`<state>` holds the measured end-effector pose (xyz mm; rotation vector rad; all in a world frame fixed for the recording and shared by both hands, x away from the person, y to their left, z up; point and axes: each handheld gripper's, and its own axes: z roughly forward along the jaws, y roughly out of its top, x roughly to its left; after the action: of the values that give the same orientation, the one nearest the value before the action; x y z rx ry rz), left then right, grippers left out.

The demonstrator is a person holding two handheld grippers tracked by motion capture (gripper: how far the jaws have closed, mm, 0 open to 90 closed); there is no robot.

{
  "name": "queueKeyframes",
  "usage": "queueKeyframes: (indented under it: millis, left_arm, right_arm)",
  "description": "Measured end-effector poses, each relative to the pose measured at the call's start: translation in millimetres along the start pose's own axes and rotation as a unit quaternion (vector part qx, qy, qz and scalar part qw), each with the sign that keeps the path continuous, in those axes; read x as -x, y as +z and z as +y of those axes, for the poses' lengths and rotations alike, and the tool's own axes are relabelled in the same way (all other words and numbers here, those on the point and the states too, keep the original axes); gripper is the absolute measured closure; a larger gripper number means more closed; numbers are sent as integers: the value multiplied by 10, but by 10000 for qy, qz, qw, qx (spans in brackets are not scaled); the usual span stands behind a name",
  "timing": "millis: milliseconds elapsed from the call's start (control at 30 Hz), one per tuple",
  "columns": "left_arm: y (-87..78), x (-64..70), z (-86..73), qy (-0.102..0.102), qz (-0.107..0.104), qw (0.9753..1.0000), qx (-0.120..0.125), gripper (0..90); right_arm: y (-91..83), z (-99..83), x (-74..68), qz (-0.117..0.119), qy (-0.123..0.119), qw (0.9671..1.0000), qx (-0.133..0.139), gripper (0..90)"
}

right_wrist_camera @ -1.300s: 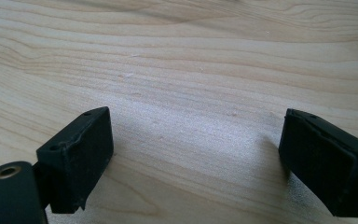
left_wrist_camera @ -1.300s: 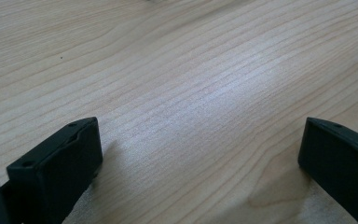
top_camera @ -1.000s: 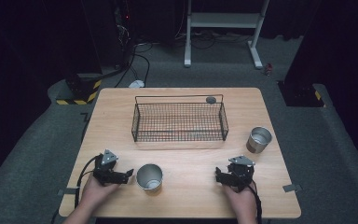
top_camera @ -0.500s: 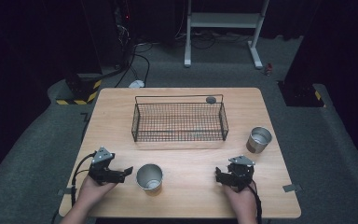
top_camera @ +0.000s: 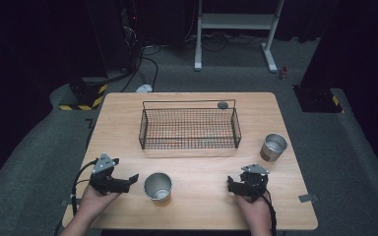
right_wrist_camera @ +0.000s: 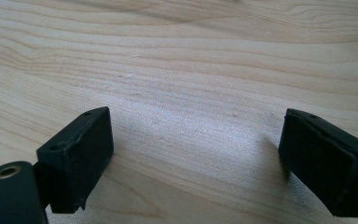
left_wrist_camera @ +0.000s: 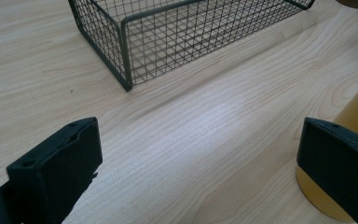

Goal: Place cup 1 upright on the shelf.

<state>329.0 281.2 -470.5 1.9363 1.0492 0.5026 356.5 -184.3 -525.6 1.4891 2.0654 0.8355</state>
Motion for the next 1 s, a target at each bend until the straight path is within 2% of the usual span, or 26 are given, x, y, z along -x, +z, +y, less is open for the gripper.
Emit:
queueKeyframes:
  millis: [133, 233, 433, 567, 967, 1000]
  left_arm:
    - [-42, 15, 36, -6, 1, 9999, 116, 5]
    - [-60, 12, 56, -48, -140, 9998, 140, 8]
    - [-92, 15, 84, -75, -123, 9997, 213, 8]
    - [-166, 44, 127, -44, -171, 9992, 370, 23]
    - [-235, 159, 214, 65, -221, 9986, 476, 2]
    - [-237, 180, 220, 92, -302, 9982, 515, 4]
  right_arm:
    - [0, 0, 0, 0, 1, 10000, -1, 100]
    - [-1, 0, -2, 1, 11, 10000, -2, 101]
    - [1, 3, -4, 33, -1, 10000, -9, 101]
    - [1, 3, -4, 35, 0, 10000, -9, 101]
    - [1, 4, -3, 36, -7, 10000, -5, 101]
    - [1, 4, -3, 36, -8, 10000, -4, 101]
